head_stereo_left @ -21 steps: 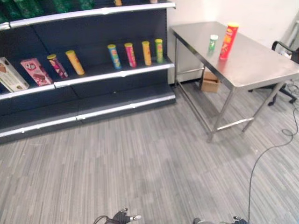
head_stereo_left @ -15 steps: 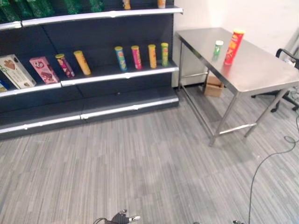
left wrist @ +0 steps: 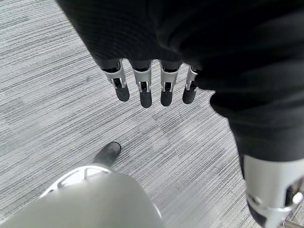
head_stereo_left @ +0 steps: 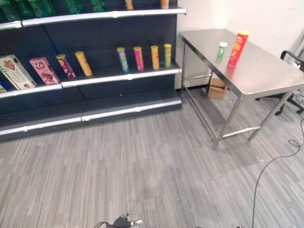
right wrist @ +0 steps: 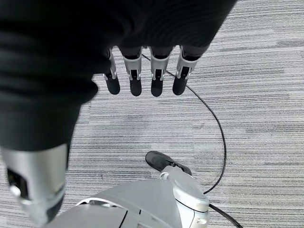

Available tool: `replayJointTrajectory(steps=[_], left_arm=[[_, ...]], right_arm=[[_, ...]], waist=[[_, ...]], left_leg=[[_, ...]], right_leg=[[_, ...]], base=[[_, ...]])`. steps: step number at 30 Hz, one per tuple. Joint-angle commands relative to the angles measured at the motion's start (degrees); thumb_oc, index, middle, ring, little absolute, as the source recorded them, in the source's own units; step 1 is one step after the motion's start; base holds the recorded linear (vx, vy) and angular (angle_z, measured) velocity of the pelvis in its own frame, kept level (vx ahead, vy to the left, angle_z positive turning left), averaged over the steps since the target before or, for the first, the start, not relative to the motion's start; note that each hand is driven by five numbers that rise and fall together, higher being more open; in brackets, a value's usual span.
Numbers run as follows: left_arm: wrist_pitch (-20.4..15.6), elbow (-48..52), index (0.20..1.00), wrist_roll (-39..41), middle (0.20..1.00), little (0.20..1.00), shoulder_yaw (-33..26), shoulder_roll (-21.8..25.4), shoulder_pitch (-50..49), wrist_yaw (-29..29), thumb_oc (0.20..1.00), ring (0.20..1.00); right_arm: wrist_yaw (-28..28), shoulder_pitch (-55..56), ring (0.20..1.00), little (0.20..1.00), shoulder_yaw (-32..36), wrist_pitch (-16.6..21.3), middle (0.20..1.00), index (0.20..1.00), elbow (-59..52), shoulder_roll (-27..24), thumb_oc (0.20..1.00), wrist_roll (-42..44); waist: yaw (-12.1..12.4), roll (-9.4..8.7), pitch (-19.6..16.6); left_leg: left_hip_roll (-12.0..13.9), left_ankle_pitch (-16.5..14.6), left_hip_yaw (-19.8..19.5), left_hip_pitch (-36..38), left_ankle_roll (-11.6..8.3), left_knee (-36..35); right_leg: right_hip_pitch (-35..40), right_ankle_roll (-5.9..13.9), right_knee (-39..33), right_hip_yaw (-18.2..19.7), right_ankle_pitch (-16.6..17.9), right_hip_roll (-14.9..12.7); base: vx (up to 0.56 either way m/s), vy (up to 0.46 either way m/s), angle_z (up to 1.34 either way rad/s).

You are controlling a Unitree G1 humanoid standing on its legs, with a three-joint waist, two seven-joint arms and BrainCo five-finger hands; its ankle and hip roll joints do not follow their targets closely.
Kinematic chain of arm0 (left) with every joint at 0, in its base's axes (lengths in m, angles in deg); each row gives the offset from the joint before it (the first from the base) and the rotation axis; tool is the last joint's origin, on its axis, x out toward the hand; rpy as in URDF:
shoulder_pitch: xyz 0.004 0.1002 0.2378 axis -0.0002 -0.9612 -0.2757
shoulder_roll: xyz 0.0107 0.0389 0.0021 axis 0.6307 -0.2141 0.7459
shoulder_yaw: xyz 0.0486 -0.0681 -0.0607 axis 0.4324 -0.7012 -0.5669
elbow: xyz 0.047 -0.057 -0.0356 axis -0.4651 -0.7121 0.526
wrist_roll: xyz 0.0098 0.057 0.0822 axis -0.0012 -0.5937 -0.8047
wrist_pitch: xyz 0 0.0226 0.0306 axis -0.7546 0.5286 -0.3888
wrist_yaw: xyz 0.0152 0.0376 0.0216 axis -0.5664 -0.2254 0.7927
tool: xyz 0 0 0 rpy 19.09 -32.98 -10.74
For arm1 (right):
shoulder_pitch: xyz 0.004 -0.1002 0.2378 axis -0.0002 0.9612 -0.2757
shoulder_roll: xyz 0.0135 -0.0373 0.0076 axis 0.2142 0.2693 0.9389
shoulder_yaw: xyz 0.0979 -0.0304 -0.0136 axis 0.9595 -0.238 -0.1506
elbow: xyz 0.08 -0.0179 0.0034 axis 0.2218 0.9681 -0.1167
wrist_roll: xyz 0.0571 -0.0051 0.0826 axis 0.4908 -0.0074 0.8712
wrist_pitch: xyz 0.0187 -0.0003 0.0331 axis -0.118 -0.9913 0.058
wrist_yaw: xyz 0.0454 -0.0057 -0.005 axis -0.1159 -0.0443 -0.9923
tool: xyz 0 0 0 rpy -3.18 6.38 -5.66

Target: Put the goods on the table back onto the shelves and tidy them up.

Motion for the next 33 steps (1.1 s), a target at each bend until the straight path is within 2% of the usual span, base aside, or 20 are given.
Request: replayJointTrajectory(steps=[1, 10, 12, 18, 19, 20, 21, 22, 23, 25, 26, 27, 28, 31, 32, 33], left_arm=[[-1.28, -0.66, 1.000, 1.31, 1.000, 1.000, 0.90, 0.45, 3.91, -0.48, 1.000, 1.000], [-1.04, -0.87, 1.000, 0.74, 1.000, 1.000, 1.53, -0.04, 3.85, -0.70, 1.000, 1.000], [-1.00, -1.36, 1.000, 0.17, 1.000, 1.000, 1.77, -0.31, 3.60, -0.62, 1.000, 1.000], [-1.06, -1.43, 1.000, 0.52, 1.000, 1.000, 1.45, -0.08, 3.78, -0.33, 1.000, 1.000], [-1.06, -1.64, 1.000, 0.36, 1.000, 1.000, 1.35, 0.14, 3.98, -0.11, 1.000, 1.000], [-1.05, -1.81, 1.000, 0.42, 1.000, 1.000, 1.19, 0.18, 4.08, -0.05, 1.000, 1.000], [-1.04, -1.83, 1.000, 0.41, 1.000, 1.000, 1.26, 0.15, 4.04, -0.06, 1.000, 1.000], [-1.05, -1.95, 1.000, 0.47, 1.000, 1.000, 1.07, 0.30, 4.29, 0.10, 1.000, 1.000], [-1.06, -1.94, 1.000, 0.48, 1.000, 1.000, 0.99, 0.31, 4.36, 0.11, 1.000, 1.000], [-1.04, -1.94, 1.000, 0.46, 1.000, 1.000, 0.91, 0.61, 4.56, 0.20, 1.000, 1.000], [-1.08, -1.79, 1.000, 0.57, 1.000, 1.000, 0.79, 0.89, 4.76, 0.12, 1.000, 1.000], [-1.08, -1.79, 1.000, 0.57, 1.000, 1.000, 0.79, 0.89, 4.78, 0.12, 1.000, 1.000], [-1.00, -1.69, 1.000, 0.68, 1.000, 1.000, 0.71, 1.25, 4.99, 0.08, 1.000, 1.000], [-0.81, -1.83, 1.000, 0.53, 1.000, 1.000, 0.75, 1.65, 5.35, 0.19, 1.000, 1.000], [-0.98, -1.61, 1.000, 1.04, 1.000, 1.000, 0.67, 1.78, 5.90, 0.26, 1.000, 1.000], [-0.98, -1.61, 1.000, 1.05, 1.000, 1.000, 0.66, 1.75, 5.91, 0.26, 1.000, 1.000]], right_arm=[[0.53, -3.00, 1.000, 1.000, -1.47, 0.55, 1.000, 1.000, 0.22, -0.28, 1.000, -1.71], [0.87, -2.87, 1.000, 1.000, -1.32, 0.69, 1.000, 1.000, 0.04, -0.75, 1.000, -1.44], [0.98, -2.78, 1.000, 1.000, -1.30, 0.76, 1.000, 1.000, 0.27, -0.72, 1.000, -1.43], [0.90, -3.54, 1.000, 1.000, -1.43, 0.59, 1.000, 1.000, 0.62, -0.96, 1.000, -2.13], [0.75, -4.46, 1.000, 1.000, -1.25, 0.43, 1.000, 1.000, 0.36, -1.18, 1.000, -2.14], [0.74, -4.70, 1.000, 1.000, -1.27, 0.38, 1.000, 1.000, 0.35, -1.18, 1.000, -2.11], [0.74, -4.63, 1.000, 1.000, -1.24, 0.37, 1.000, 1.000, 0.39, -1.20, 1.000, -2.10], [0.59, -5.35, 1.000, 1.000, -1.22, 0.19, 1.000, 1.000, 0.38, -1.42, 1.000, -2.18], [0.58, -5.44, 1.000, 1.000, -1.25, 0.19, 1.000, 1.000, 0.35, -1.41, 1.000, -2.19], [0.51, -5.85, 1.000, 1.000, -0.89, 0.07, 1.000, 1.000, 0.22, -1.62, 1.000, -2.22], [0.41, -6.12, 1.000, 1.000, -0.51, 0.09, 1.000, 1.000, 0.04, -1.94, 1.000, -2.01], [0.41, -6.13, 1.000, 1.000, -0.50, 0.08, 1.000, 1.000, 0.04, -1.95, 1.000, -2.01], [0.31, -6.11, 1.000, 1.000, 0.05, 0.08, 1.000, 1.000, -0.10, -2.42, 1.000, -1.40], [0.33, -5.83, 1.000, 1.000, 0.56, 0.05, 1.000, 1.000, 0.00, -2.78, 1.000, -0.87], [0.58, -5.63, 1.000, 1.000, 1.01, 0.02, 1.000, 1.000, -0.04, -3.06, 1.000, -0.38], [0.58, -5.64, 1.000, 1.000, 1.01, 0.02, 1.000, 1.000, -0.05, -3.09, 1.000, -0.37]], waist=[[0.51, 0.71, 2.28], [0.41, 0.79, 2.75], [0.09, 0.86, 2.71], [0.20, 0.88, 2.48], [0.34, 0.89, 2.45], [0.40, 0.91, 2.40], [0.36, 0.95, 2.26], [0.55, 0.97, 2.29], [0.62, 0.92, 2.41], [0.64, 1.03, 2.60], [0.68, 1.19, 3.31], [0.76, 1.15, 3.30], [0.45, 1.20, 4.10], [-0.39, 1.22, 5.12], [-1.54, 1.78, 5.54], [-1.52, 1.84, 5.51]], left_leg=[[2.79, 2.10, 1.23, -2.17, -3.18, 4.32], [4.11, 2.37, 2.38, -4.25, -3.74, 6.35], [3.78, 1.38, 1.72, -3.38, -4.16, 5.75], [1.69, 0.48, 1.31, -2.73, -2.87, 4.09], [0.61, 0.77, 1.76, -3.36, -1.50, 3.47], [0.14, 0.57, 1.63, -3.33, -1.18, 3.19], [-0.13, -0.30, 0.88, -2.76, -1.66, 2.98], [-1.39, -0.97, 0.59, -2.68, -0.66, 2.55], [-1.14, -0.11, 1.40, -3.28, -0.18, 2.74], [-2.74, -1.75, 0.50, -2.57, 0.49, 1.99], [-4.27, -3.08, 0.74, -2.17, 1.94, 1.90], [-4.36, -3.13, 0.82, -2.18, 2.00, 1.89], [-5.81, -4.32, 0.90, -1.12, 3.29, 2.01], [-6.91, -5.10, 1.30, 0.44, 4.07, 1.67], [-7.15, -5.92, 1.65, 1.09, 3.97, 1.38], [-7.11, -5.97, 1.67, 1.05, 3.94, 1.40]], right_leg=[[-2.06, 0.96, 3.31, -3.71, -2.44, -0.32], [-1.88, 0.58, 2.37, -3.97, -2.60, 0.33], [-1.44, 1.14, 2.25, -3.31, -3.18, 0.45], [-2.15, 2.12, 2.54, -2.50, -2.14, -0.70], [-4.26, 2.37, 3.24, -2.12, -0.81, -1.53], [-4.80, 2.54, 3.66, -1.84, -0.76, -1.82], [-4.24, 3.02, 3.65, -1.54, -1.54, -1.94], [-5.60, 3.62, 5.24, -0.90, -1.50, -2.83], [-6.24, 3.15, 5.31, -1.14, -0.72, -2.74], [-7.74, 4.17, 8.85, 0.17, -2.08, -4.10], [-10.16, 4.60, 14.36, 1.25, -2.34, -5.85], [-10.37, 4.66, 14.64, 1.39, -2.47, -5.95], [-13.58, 4.75, 22.27, 2.15, -0.58, -7.76], [-17.83, 4.64, 29.29, 3.89, 2.10, -8.47], [-21.45, 3.87, 29.49, 4.27, 1.06, -7.17], [-21.51, 3.83, 29.53, 4.28, 1.00, -7.13]], base=[[-0.02, -0.048, 0.00], [-0.01, -0.016, 0.02], [0.04, 0.061, -0.03], [0.02, 0.080, -0.04], [-0.01, 0.178, 0.00], [0.05, 0.159, -0.04], [0.11, 0.169, -0.06], [0.04, 0.112, -0.06], [0.05, 0.163, -0.01], [0.09, 0.196, -0.05], [0.07, 0.212, -0.20], [0.12, 0.274, -0.28], [0.10, 0.185, -0.22], [0.13, 0.128, -0.19], [0.20, 0.090, -0.07], [0.27, 0.031, -0.01]])
